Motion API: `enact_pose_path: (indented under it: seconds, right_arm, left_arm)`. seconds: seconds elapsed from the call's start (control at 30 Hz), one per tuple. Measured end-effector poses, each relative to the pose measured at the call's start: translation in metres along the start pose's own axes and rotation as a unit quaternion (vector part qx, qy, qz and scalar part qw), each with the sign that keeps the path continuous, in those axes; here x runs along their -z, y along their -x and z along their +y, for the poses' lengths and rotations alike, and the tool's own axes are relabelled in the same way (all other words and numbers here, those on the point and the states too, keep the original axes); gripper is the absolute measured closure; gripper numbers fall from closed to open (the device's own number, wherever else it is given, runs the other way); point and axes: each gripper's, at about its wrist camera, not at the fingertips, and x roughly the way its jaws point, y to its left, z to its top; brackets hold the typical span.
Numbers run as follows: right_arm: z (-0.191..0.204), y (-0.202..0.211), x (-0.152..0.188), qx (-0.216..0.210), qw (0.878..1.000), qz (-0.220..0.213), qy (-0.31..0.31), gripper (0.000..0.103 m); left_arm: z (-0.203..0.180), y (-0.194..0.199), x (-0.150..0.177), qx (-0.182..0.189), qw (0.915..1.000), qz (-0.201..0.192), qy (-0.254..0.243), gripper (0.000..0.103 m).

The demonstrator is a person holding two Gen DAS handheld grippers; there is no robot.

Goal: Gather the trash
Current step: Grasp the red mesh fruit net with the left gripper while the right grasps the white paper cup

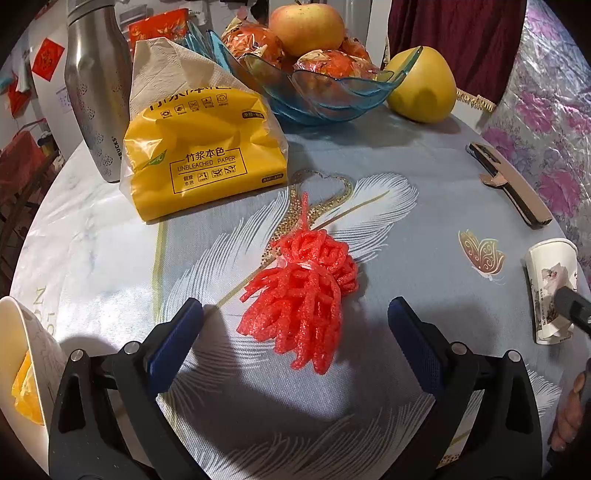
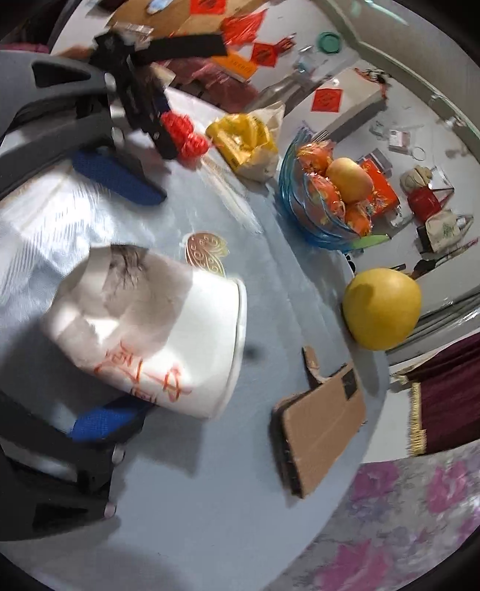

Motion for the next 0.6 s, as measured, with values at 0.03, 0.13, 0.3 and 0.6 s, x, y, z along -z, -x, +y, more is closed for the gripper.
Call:
enact_pose_path:
  seconds: [0.03, 0.13, 0.3, 0.6]
  right_arm:
    - [0.0, 0.0, 0.0, -0.012, 1.0, 0.003, 0.004, 0.034]
    - [0.001, 0.007, 0.002, -0.025, 1.0, -0.008, 0.012, 0.034]
    - [0.005, 0.012, 0.005, -0.02, 0.999, -0.014, 0.03, 0.033]
    - [-0.009, 0.005, 0.003, -0.047, 0.999, 0.008, -0.011, 0.032]
  left_arm:
    - [0.0, 0.0, 0.0, 0.0, 1.0, 0.0, 0.0, 0.007]
    - [-0.001, 0.0, 0.0, -0.001, 1.0, 0.0, 0.0, 0.007]
    - [0.003, 0.003, 0.001, 0.012, 0.9998, -0.003, 0.014, 0.007]
    - [0.012, 0.004, -0.01, 0.022, 0.9984, -0.024, 0.047, 0.03]
